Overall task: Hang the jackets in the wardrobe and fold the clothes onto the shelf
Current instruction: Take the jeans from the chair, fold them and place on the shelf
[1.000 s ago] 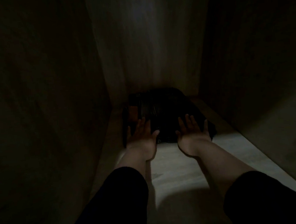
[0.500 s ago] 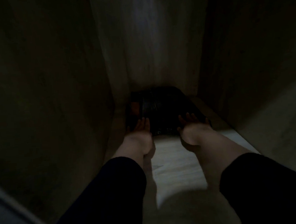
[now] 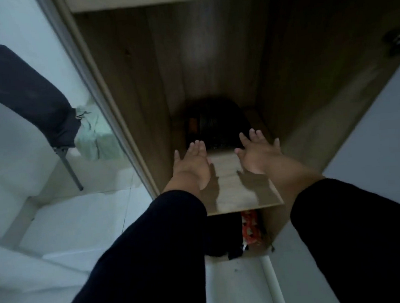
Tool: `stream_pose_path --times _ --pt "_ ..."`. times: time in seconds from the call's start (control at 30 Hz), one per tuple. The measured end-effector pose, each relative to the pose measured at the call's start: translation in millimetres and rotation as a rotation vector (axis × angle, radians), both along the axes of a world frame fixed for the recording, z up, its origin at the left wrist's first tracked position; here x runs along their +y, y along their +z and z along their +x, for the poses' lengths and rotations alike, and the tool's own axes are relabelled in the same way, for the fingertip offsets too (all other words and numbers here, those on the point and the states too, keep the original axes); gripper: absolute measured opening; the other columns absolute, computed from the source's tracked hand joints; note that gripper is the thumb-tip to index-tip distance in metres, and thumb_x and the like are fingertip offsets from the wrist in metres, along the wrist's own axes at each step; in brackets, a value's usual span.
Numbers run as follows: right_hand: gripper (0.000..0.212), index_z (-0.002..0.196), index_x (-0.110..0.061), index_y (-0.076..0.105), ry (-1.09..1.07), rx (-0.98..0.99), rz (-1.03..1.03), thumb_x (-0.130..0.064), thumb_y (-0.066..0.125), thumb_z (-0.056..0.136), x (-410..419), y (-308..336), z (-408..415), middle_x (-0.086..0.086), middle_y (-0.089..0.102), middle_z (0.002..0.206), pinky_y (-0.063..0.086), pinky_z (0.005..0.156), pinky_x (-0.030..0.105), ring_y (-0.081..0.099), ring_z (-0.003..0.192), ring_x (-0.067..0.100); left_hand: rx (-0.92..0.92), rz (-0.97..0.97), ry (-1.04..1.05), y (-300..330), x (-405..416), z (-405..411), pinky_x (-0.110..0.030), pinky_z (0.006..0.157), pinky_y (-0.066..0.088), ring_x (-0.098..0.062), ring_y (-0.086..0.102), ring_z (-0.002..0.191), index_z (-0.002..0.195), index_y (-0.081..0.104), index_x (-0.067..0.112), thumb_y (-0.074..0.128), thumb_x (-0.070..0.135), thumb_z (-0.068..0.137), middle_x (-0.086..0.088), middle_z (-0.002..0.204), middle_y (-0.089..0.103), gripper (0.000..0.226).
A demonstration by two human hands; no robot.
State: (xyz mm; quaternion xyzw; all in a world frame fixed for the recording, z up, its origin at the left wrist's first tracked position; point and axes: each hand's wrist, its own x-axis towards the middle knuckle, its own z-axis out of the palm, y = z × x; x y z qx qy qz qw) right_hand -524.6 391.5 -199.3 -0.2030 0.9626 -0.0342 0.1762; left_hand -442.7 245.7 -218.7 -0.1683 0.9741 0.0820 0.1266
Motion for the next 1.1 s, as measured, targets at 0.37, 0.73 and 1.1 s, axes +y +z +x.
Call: stream_pose_path --times 0.37,0.73,1.1 --pt "0.056 0.153 -0.026 0.003 0.187 0.056 -0.101 -0.041 0.022 0.103 34 96 130 0.001 -0.010 0.161 -0.003 0.118 0.054 -0.013 0.148 0.022 0.156 -0.025 0.200 89 55 152 -0.047 0.120 0.006 -0.016 0.004 0.149 0.152 0.011 0.020 0.033 0.024 0.100 0.003 0.161 0.008 0.057" --pt "0.050 0.150 -0.023 0.024 0.694 0.015 -0.108 -0.038 0.026 0.102 5 105 302 0.004 0.007 0.161 0.006 0.118 0.053 0.003 0.148 0.028 0.180 -0.093 0.694 104 76 397 -0.049 0.119 0.006 -0.015 0.008 0.148 0.149 0.022 0.021 0.041 0.010 0.093 0.001 0.158 0.020 0.061" --pt "0.053 0.149 -0.023 0.026 1.193 -0.014 -0.164 -0.043 0.028 0.100 -52 98 532 0.010 0.023 0.157 0.021 0.116 0.050 0.019 0.145 0.029 0.173 -0.147 1.203 106 122 646 -0.051 0.119 0.010 -0.018 0.016 0.146 0.149 0.025 0.022 0.042 0.010 0.091 0.000 0.155 0.024 0.061"
